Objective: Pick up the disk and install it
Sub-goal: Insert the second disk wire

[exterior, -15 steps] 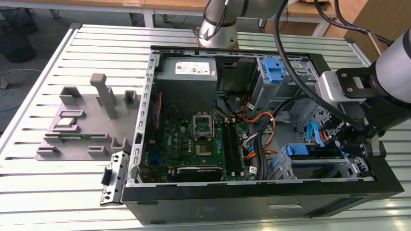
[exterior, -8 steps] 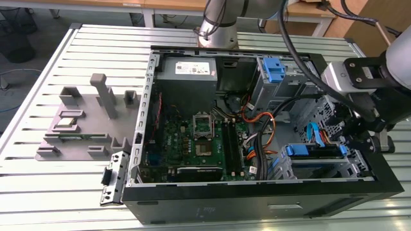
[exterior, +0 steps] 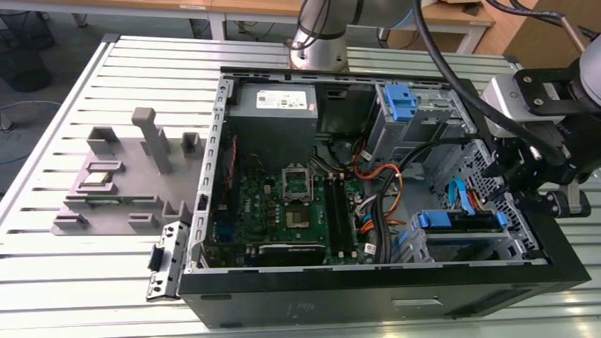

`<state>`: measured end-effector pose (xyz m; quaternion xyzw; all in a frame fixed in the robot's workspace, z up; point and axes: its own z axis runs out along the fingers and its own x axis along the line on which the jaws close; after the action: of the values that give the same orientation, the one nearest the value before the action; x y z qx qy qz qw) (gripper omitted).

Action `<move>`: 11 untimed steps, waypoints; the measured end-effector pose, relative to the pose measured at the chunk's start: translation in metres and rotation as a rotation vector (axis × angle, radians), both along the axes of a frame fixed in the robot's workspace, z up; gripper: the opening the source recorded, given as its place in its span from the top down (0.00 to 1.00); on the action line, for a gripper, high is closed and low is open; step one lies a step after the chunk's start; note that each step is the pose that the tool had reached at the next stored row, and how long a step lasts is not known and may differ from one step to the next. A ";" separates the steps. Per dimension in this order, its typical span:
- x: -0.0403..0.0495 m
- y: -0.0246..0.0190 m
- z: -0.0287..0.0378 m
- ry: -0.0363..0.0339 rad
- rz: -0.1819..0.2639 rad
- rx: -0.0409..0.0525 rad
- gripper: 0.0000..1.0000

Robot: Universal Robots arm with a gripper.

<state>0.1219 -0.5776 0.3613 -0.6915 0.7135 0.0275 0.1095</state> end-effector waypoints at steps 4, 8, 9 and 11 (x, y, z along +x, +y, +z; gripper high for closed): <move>0.0000 0.0000 0.0002 0.0000 0.000 -0.0006 0.63; 0.0000 0.0000 0.0002 0.0000 0.000 -0.0007 0.63; 0.0000 0.0000 0.0001 0.0000 0.000 -0.0007 0.64; 0.0000 0.0000 0.0002 0.0000 0.000 -0.0008 0.76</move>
<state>0.1219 -0.5775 0.3615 -0.6916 0.7135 0.0272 0.1093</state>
